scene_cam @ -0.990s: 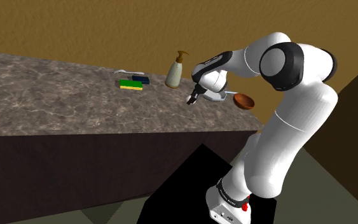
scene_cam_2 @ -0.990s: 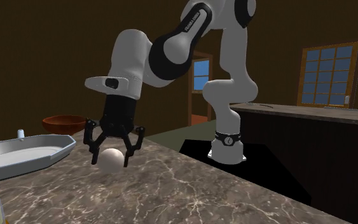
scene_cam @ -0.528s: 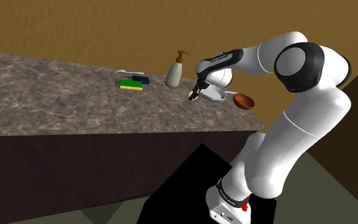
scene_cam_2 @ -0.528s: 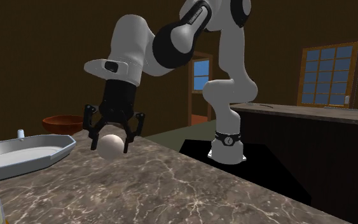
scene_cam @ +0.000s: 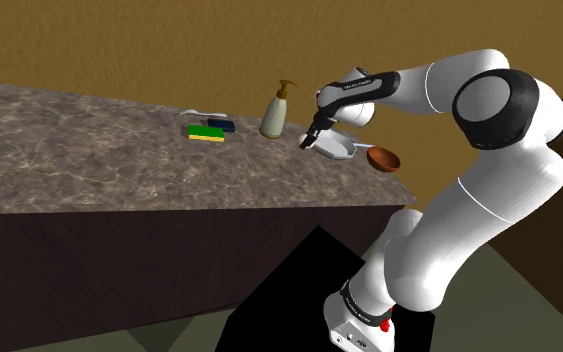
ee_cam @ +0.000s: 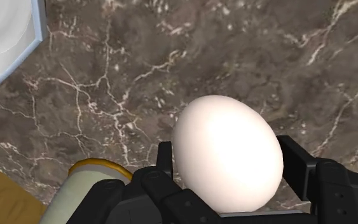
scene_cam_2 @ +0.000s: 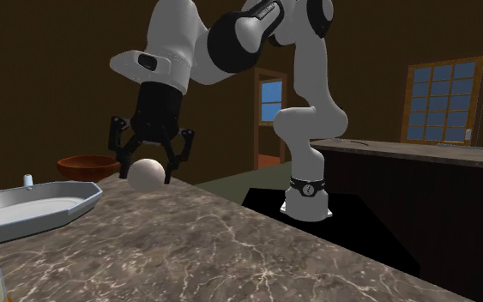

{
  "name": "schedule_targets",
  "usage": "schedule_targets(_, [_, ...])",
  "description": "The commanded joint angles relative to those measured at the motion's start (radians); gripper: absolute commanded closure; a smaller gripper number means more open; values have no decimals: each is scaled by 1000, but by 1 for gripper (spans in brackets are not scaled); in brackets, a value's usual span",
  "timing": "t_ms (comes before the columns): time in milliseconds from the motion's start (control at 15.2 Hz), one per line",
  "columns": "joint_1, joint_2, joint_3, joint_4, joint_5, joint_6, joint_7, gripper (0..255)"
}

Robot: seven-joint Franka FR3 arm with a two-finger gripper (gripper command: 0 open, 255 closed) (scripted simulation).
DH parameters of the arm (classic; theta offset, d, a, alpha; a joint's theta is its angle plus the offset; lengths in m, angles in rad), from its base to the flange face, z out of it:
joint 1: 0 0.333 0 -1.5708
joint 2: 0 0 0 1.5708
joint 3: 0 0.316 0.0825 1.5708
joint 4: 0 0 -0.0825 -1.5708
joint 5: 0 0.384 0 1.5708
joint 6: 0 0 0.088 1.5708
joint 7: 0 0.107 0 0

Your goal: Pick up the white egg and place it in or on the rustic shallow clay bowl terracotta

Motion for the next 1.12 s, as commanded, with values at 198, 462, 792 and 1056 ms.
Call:
schedule_targets(198, [-20, -52, 25, 30, -70, -64, 56, 255])
schedule_targets(462, [-32, -84, 44, 61, -107, -118, 87, 255])
schedule_targets(792, [-47, -111, 43, 96, -127, -174, 82, 255])
schedule_targets(1056, [-63, -102, -39, 123, -93, -195, -37, 255])
